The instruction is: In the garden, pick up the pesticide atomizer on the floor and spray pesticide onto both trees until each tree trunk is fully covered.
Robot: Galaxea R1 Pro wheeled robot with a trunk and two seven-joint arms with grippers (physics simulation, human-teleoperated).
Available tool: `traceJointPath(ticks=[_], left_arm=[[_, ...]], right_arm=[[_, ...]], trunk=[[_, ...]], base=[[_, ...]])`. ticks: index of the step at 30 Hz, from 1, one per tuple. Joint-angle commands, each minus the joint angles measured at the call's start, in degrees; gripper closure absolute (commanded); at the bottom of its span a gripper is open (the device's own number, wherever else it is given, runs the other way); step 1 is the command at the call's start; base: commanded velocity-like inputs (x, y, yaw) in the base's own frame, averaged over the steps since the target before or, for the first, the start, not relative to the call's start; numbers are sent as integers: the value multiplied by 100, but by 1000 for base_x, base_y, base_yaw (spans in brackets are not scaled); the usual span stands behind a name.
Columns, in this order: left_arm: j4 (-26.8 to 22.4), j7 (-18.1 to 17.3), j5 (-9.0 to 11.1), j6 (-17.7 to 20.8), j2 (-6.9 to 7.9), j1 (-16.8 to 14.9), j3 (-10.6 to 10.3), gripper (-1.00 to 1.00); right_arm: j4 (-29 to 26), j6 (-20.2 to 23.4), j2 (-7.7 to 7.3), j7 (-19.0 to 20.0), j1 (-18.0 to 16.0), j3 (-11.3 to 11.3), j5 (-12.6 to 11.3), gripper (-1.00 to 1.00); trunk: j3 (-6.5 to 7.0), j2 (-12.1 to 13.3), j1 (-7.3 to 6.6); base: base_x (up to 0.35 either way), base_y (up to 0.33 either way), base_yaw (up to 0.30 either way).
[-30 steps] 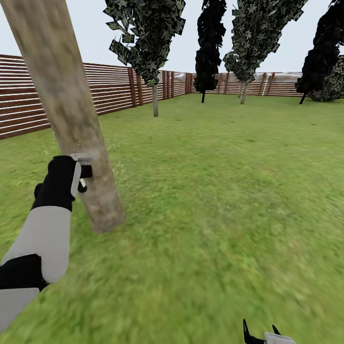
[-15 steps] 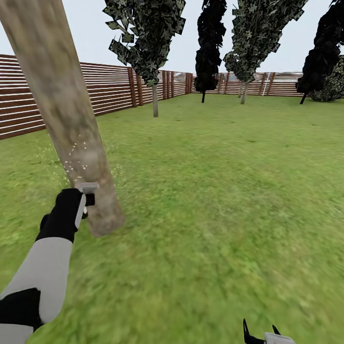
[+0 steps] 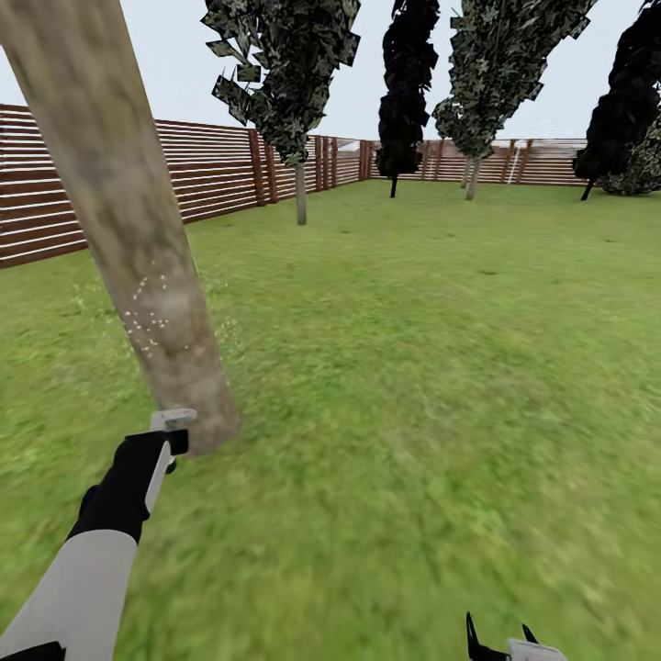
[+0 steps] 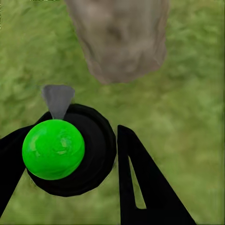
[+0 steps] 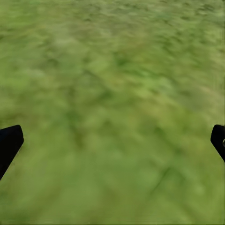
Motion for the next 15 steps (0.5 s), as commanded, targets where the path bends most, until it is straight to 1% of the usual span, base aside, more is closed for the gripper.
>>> traceJointPath(ticks=[1,4,6,7,11,15], left_arm=[[0,-3,0,-2,-4,0,2,100],[12,15,8,-2,-11,22,-2,100],[16,21,18,-4,-20,125,-5,100],[3,22,18,1,-29,135,-5,100],[-11,39,14,5,-46,141,-5,100],[-25,30,13,5,-50,141,-5,100]], right_arm=[[0,0,0,0,0,0,0,-100],[0,0,0,0,0,0,0,-100],[0,0,0,0,0,0,0,-100],[0,0,0,0,0,0,0,-100],[0,0,0,0,0,0,0,-100],[0,0,9,0,0,0,0,-100]], trunk=[[0,0,0],[0,0,0],[0,0,0],[0,0,0],[0,0,0],[0,0,0]], base=[[330,0,231],[337,0,267],[291,0,102],[103,-26,21],[69,-206,32],[237,-179,249]])
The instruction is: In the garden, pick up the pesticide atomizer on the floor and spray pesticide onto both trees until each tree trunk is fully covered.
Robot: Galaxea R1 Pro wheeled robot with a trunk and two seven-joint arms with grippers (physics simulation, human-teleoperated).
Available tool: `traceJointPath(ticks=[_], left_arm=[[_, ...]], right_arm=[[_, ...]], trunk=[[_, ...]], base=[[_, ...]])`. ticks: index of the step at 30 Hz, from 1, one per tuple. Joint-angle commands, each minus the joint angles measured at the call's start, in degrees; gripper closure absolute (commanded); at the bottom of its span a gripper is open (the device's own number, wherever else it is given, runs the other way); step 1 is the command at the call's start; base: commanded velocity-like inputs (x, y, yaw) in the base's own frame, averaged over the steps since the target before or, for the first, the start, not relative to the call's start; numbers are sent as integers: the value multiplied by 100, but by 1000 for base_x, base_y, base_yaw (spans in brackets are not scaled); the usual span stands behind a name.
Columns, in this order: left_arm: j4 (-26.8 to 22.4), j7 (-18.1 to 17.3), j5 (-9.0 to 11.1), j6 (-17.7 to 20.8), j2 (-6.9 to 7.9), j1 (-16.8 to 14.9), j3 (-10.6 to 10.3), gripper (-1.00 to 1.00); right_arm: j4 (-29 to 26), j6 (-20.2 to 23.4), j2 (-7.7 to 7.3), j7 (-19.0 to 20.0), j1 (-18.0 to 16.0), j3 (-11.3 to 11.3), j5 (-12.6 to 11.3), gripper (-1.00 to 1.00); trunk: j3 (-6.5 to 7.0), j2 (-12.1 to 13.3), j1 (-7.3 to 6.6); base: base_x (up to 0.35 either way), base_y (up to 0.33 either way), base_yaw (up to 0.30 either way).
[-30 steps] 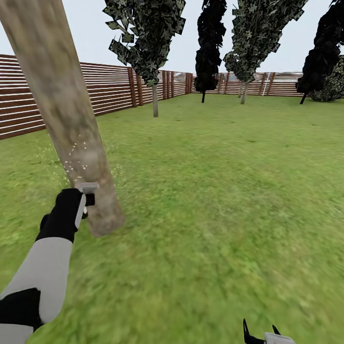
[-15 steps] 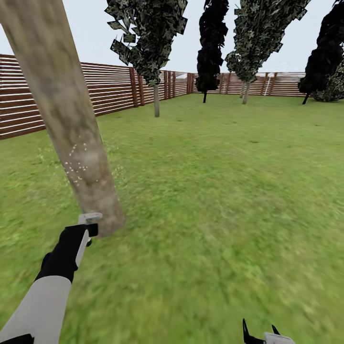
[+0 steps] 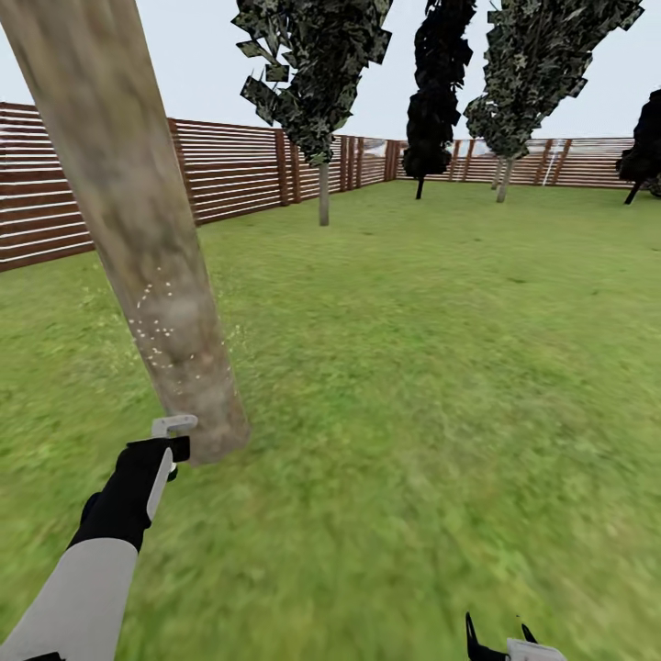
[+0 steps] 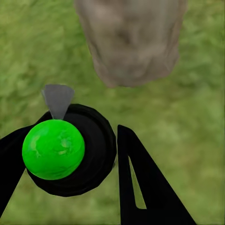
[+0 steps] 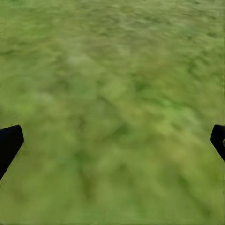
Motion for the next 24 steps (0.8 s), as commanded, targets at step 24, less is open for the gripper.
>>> traceJointPath(ticks=[24], left_arm=[[38,-19,5,0,-34,17,-43,100]], right_arm=[[0,0,0,0,0,0,0,-100]], trunk=[[0,0,0]], base=[[171,-224,120]])
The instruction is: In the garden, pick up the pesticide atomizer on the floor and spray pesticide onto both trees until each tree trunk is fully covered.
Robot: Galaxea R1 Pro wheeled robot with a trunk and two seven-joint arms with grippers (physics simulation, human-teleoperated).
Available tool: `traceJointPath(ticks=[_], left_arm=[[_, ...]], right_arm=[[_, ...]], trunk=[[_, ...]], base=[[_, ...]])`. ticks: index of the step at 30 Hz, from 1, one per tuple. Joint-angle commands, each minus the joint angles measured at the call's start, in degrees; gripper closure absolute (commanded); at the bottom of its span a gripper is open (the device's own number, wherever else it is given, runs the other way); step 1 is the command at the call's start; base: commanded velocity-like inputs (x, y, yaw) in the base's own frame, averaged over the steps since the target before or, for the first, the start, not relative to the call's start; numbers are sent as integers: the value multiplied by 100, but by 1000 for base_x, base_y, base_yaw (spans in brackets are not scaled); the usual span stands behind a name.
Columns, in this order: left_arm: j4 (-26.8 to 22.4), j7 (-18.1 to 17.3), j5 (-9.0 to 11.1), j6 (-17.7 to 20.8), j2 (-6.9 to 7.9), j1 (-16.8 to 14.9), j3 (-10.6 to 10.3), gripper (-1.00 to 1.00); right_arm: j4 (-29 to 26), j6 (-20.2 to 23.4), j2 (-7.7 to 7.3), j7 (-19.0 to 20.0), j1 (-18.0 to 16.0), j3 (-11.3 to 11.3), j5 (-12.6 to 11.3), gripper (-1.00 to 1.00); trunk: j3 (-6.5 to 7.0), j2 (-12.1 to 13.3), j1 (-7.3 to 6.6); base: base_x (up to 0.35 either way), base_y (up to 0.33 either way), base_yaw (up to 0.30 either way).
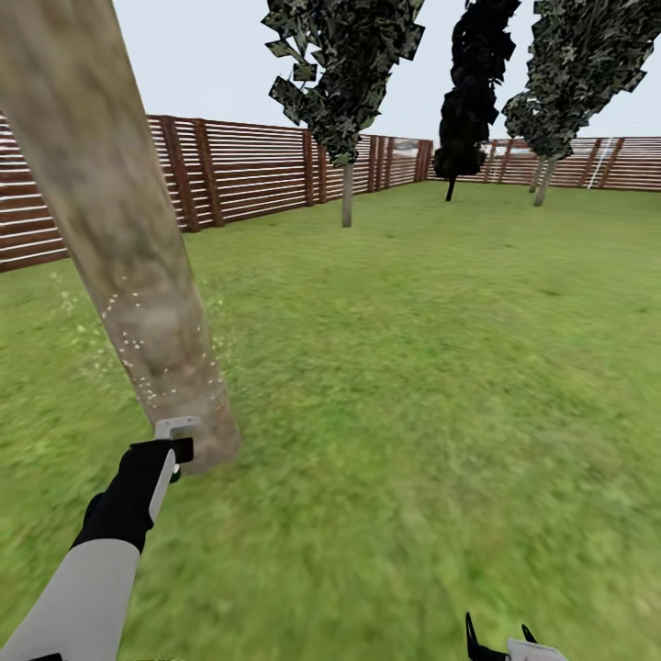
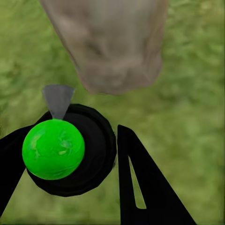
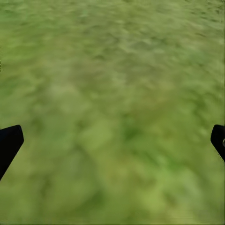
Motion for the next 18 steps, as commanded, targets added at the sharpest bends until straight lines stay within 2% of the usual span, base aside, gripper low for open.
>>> traceJointPath(ticks=[1,6,18], left_arm=[[3,-2,-5,0,-1,0,0,100],[4,-2,-5,0,-2,0,-2,100],[4,-2,-5,-17,-19,0,-9,100]], right_arm=[[0,0,0,0,0,0,0,-100],[0,0,0,0,0,0,0,-100],[0,-1,0,0,0,0,0,-100]], trunk=[[0,0,0],[0,0,0],[0,0,0]], base=[[109,-264,275],[117,-264,222],[140,-264,17]])
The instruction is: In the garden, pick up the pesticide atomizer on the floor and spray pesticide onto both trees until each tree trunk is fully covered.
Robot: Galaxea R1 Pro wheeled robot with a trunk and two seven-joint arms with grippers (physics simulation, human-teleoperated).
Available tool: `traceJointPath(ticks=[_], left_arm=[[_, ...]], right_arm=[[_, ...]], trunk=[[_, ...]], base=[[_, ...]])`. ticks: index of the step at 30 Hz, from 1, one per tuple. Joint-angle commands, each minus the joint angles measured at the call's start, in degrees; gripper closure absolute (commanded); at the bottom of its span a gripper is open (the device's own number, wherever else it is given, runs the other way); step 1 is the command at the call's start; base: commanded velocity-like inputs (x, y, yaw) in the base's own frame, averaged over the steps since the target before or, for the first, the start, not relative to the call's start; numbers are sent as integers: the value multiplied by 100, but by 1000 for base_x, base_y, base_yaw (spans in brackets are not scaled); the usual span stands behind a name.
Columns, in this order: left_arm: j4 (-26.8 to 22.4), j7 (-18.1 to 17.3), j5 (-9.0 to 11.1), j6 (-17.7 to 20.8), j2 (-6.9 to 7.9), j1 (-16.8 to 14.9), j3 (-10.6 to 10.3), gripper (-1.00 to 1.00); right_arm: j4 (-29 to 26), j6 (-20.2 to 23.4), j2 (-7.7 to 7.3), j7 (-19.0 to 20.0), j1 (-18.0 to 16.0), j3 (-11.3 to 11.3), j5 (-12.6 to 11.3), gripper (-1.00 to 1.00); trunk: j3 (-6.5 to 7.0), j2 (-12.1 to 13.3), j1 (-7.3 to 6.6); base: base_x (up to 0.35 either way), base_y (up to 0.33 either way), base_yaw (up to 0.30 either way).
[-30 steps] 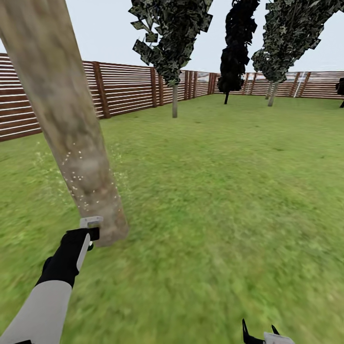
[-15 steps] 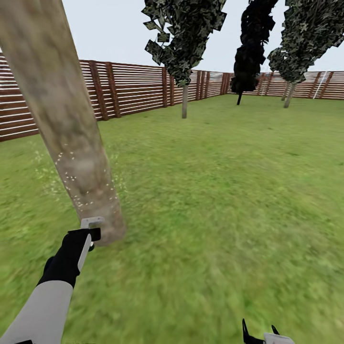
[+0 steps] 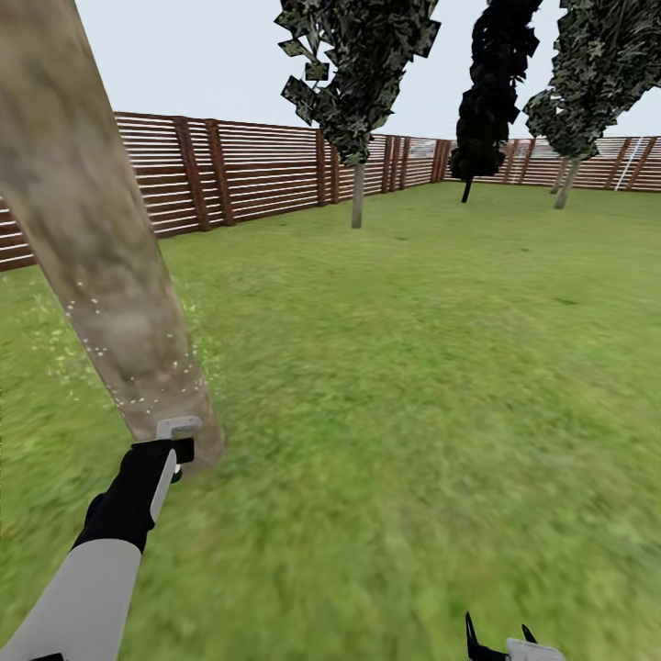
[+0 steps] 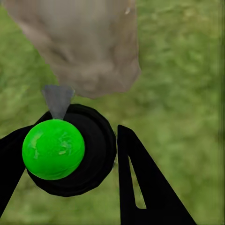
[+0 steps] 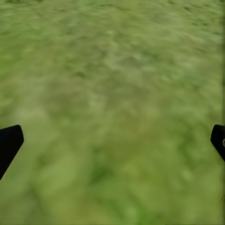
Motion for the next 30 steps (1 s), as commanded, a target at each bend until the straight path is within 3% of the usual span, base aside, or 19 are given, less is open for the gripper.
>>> traceJointPath(ticks=[1,11,23,24,26,30], left_arm=[[0,-1,-4,0,0,0,2,100],[0,-1,-4,10,8,0,1,100],[78,-20,-17,12,6,0,0,100],[105,-19,-47,16,9,0,-57,100],[67,20,-42,-2,41,-13,-433,100],[6,-10,55,21,-3,-118,-448,100]], right_arm=[[0,1,0,0,0,0,0,-100],[0,1,0,0,0,0,0,-100],[0,-4,0,0,0,0,0,-100],[0,-3,5,0,0,0,0,-100],[0,-7,-12,0,0,-6,-5,-100],[0,2,-2,0,0,-1,0,-100]], trunk=[[0,0,0],[0,0,0],[0,0,0],[0,0,0],[0,0,0],[0,0,0]], base=[[140,-264,195],[131,-264,269],[-15,-231,273],[-9,-17,141],[-2,-3,29],[0,0,1]])
